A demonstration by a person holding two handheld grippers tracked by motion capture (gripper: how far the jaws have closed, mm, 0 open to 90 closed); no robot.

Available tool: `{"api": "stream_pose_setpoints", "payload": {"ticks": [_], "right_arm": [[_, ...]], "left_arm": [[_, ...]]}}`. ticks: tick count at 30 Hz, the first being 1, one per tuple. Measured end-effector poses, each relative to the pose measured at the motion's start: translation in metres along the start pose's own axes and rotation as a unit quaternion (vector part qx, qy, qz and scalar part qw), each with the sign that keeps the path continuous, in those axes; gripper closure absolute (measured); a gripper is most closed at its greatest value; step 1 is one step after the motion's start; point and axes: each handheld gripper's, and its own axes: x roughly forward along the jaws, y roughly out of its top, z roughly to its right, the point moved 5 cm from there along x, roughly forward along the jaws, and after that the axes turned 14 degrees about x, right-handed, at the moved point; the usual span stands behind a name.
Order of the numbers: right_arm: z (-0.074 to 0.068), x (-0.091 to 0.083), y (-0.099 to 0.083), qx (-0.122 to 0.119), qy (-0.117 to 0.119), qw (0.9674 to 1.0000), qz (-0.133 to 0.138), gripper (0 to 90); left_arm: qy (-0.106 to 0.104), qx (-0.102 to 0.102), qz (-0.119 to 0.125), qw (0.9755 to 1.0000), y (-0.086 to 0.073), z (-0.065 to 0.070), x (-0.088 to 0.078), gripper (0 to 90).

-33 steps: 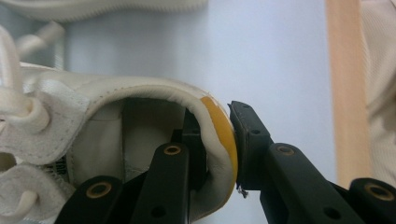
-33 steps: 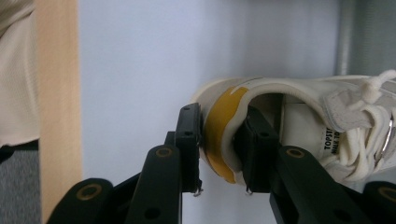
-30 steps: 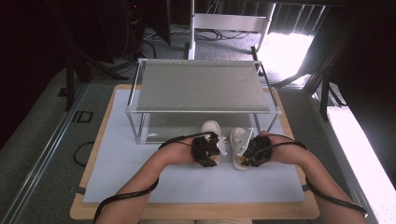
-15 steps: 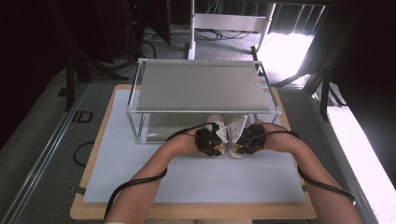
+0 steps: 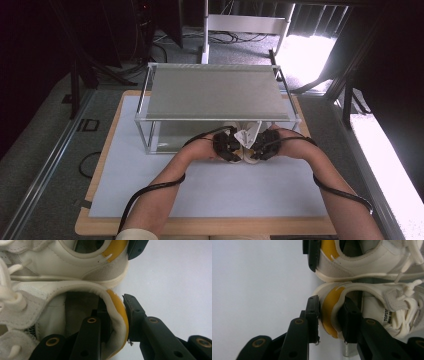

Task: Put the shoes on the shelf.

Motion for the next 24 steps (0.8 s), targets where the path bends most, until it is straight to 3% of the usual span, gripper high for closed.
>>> {"api": "stream_pose_setpoints", "payload": {"ticks": [1, 2, 3, 4, 5, 8, 10, 15, 24], "right_arm": [[0.001, 0.001, -0.001, 0.003, -0.009, 1.0, 0.001, 67.5], [0.002, 0.002, -0.001, 0.008, -0.012, 0.9999, 0.002, 64.6], [0.003, 0.0, -0.002, 0.027, -0.02, 0.9993, 0.014, 61.9], [0.004, -0.001, -0.002, 0.032, -0.02, 0.9991, 0.019, 62.4], [0.004, -0.002, -0.002, 0.039, -0.019, 0.9988, 0.022, 62.3], [0.001, -0.007, -0.004, 0.042, -0.021, 0.9983, 0.035, 57.8], [0.0, -0.012, -0.006, 0.046, -0.024, 0.9974, 0.05, 55.2], [0.0, -0.023, -0.01, 0.073, -0.038, 0.9934, 0.08, 53.9], [-0.003, -0.028, -0.023, 0.1, -0.054, 0.9879, 0.106, 52.9]], "left_arm": [[0.005, 0.001, 0.0, 1.0, 0.0, 0.0, 0.0, 75.1], [0.024, -0.014, 0.013, 0.9995, 0.003, 0.0, 0.001, 72.5], [0.025, -0.015, 0.008, 0.9995, 0.002, -0.002, -0.001, 68.2], [0.026, -0.023, 0.01, 0.9993, 0.002, -0.003, -0.003, 65.4], [0.03, -0.043, 0.023, 0.9984, 0.003, -0.002, -0.003, 62.6], [0.054, -0.059, 0.029, 0.9964, 0.0, -0.001, -0.006, 55.4], [0.078, -0.052, 0.019, 0.9954, 0.0, -0.001, -0.008, 53.8], [0.113, -0.072, 0.027, 0.9906, 0.003, -0.002, -0.016, 46.3], [0.134, -0.077, 0.052, 0.9866, 0.012, 0.014, -0.038, 46.2]]}}
